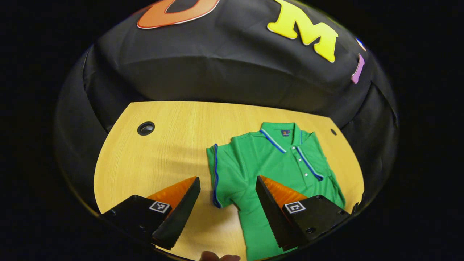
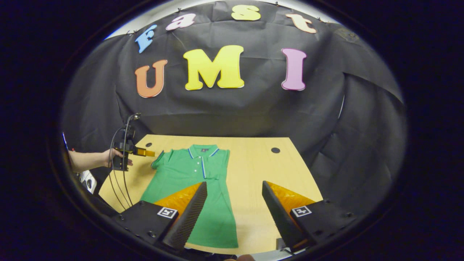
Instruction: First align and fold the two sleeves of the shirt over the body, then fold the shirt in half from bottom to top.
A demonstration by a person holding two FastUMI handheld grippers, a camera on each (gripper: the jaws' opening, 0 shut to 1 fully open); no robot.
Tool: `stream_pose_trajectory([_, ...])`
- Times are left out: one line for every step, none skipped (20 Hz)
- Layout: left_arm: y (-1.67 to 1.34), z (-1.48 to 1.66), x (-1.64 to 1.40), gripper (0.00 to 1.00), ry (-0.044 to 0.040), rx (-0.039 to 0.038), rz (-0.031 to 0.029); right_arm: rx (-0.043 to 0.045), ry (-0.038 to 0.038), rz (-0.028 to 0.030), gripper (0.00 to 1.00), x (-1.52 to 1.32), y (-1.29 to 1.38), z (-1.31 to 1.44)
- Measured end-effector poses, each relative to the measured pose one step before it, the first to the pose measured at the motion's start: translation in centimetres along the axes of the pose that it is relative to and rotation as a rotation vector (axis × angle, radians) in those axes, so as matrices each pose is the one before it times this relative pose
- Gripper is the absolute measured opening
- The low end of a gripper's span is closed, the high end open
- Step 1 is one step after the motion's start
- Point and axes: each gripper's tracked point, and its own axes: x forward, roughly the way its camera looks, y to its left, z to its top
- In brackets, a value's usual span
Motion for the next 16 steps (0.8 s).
stream_pose_trajectory([0.211,-0.640,0.864,0.99,0.02364,0.00689,-0.00266,0.01647,0.02274,0.00098,0.94,0.026,0.036,-1.022])
stream_pose_trajectory([0.105,-0.438,0.735,0.99,0.02058,0.00427,-0.00309,0.00849,0.02000,-0.00228,0.94,0.032,-0.124,-0.824])
stream_pose_trajectory([0.071,-0.410,0.985,0.99,0.01751,0.00330,-0.00030,0.00403,0.01399,-0.00792,0.94,0.033,-0.376,-0.783])
stream_pose_trajectory([0.315,-0.269,0.816,1.00,0.01339,0.00046,0.00888,0.00723,0.00844,-0.00534,0.98,-0.002,-0.267,-0.370])
stream_pose_trajectory([0.450,-0.235,0.524,0.98,0.00763,0.00191,0.00836,0.01734,0.00807,-0.00500,0.98,0.061,-0.259,-0.495])
stream_pose_trajectory([0.299,-0.065,0.403,0.97,0.00831,0.00850,0.00463,0.03053,0.01112,0.00284,0.98,-0.046,-0.175,-0.450])
stream_pose_trajectory([-0.117,-0.205,0.295,1.00,0.01187,0.01261,-0.00307,0.03812,0.01032,0.00407,0.94,0.064,-0.151,-0.360])
stream_pose_trajectory([-0.083,-0.030,0.253,0.92,0.00848,0.01439,-0.00185,0.03339,0.00505,-0.00250,0.94,0.079,-0.430,-0.190])
stream_pose_trajectory([0.236,0.107,0.185,0.88,0.00280,0.01385,0.00387,0.02375,0.00421,-0.00863,0.98,0.217,-0.679,-0.240])
stream_pose_trajectory([0.087,0.117,0.267,0.84,0.00122,0.00816,0.00625,0.01350,0.00271,-0.00647,0.98,0.143,-0.519,-0.062])
stream_pose_trajectory([0.022,-0.172,0.347,0.81,0.01149,0.00543,0.00998,0.00721,0.00223,-0.00902,0.98,-0.050,-0.604,-0.170])
stream_pose_trajectory([0.335,-0.015,0.064,0.72,0.00930,0.01462,0.02467,0.00587,0.00130,-0.01302,0.98,0.090,-0.623,0.090])
stream_pose_trajectory([0.106,0.372,0.221,0.58,-0.00471,0.01918,0.00094,0.00752,0.00350,-0.00772,0.98,0.067,-0.465,-0.079])
stream_pose_trajectory([0.423,0.002,0.532,0.52,0.00590,0.01783,0.02414,0.00841,0.00152,-0.00935,0.98,0.114,-0.455,0.015])
stream_pose_trajectory([0.261,0.204,-0.205,0.24,-0.00177,0.00761,0.01011,0.00656,-0.00109,-0.00817,0.98,-0.019,-0.481,-0.091])
stream_pose_trajectory([0.020,-0.042,0.407,0.15,0.00816,0.00380,0.00574,0.00658,0.00094,-0.00538,0.98,0.128,-0.269,0.068])
